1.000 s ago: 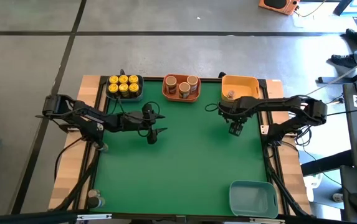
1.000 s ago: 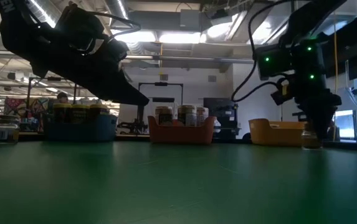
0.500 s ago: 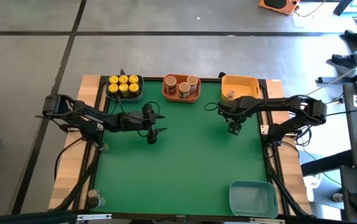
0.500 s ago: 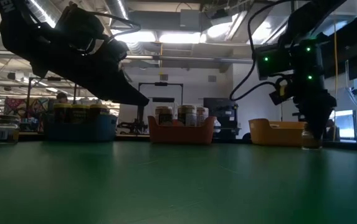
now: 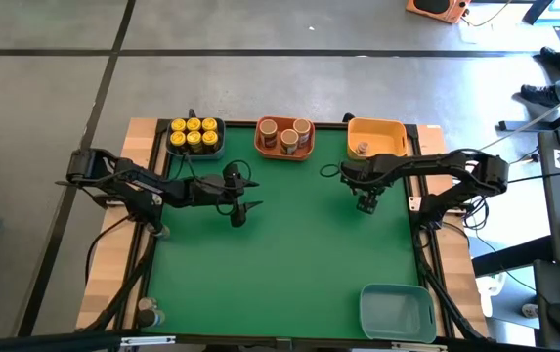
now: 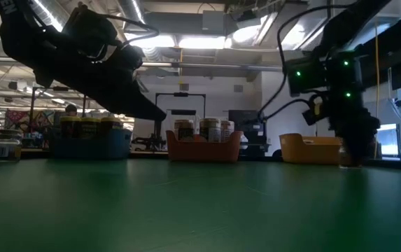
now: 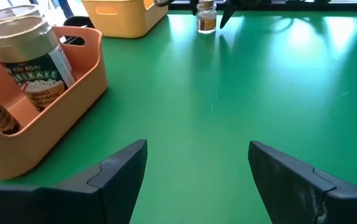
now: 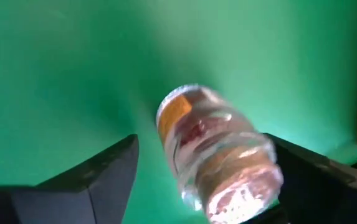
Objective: Sort spices by type
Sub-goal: Put the brown seasoning bottle into the yellow bin
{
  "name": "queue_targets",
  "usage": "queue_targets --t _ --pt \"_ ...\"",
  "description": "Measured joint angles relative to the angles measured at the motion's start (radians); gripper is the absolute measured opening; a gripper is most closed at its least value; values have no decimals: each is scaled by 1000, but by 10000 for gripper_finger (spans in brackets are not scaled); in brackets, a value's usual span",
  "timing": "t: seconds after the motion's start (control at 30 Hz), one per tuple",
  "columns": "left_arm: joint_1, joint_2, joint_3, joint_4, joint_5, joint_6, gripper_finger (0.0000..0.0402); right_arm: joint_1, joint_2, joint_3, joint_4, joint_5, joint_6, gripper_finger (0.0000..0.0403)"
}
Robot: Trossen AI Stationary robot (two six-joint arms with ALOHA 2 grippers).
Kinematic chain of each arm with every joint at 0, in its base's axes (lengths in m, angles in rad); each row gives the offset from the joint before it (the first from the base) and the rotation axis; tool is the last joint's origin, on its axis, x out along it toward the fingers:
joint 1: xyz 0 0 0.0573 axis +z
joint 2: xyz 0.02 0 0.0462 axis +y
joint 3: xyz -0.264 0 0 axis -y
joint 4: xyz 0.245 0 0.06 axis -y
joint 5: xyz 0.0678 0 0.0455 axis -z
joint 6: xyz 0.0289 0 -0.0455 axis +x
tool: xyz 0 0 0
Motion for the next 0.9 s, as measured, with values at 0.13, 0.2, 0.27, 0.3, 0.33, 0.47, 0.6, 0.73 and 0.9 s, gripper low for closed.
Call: queue_targets --t 0.13,0.2,0.27,0.3,0.33,0.47,0.6,0.73,0.9 --pt "0 0 0 -1 0 0 279 0 3 -3 47 -5 12 299" --pt "0 0 0 -1 0 0 279 0 3 -3 63 -5 4 282" --pt "0 0 0 1 0 0 279 0 3 -3 70 0 -8 264" --pt "0 0 0 1 0 0 279 0 3 -3 65 6 -13 255" --pt "0 0 0 1 0 0 279 0 3 -3 59 6 -14 245" --pt "0 0 0 1 0 0 279 0 3 -3 54 -5 -14 212" --pt "0 0 0 5 0 2 279 0 2 -2 55 -3 -14 197" --pt "0 0 0 13 0 0 279 0 3 28 2 -31 -3 198" --pt "0 0 0 16 -1 -3 279 0 -9 138 -88 15 6 198"
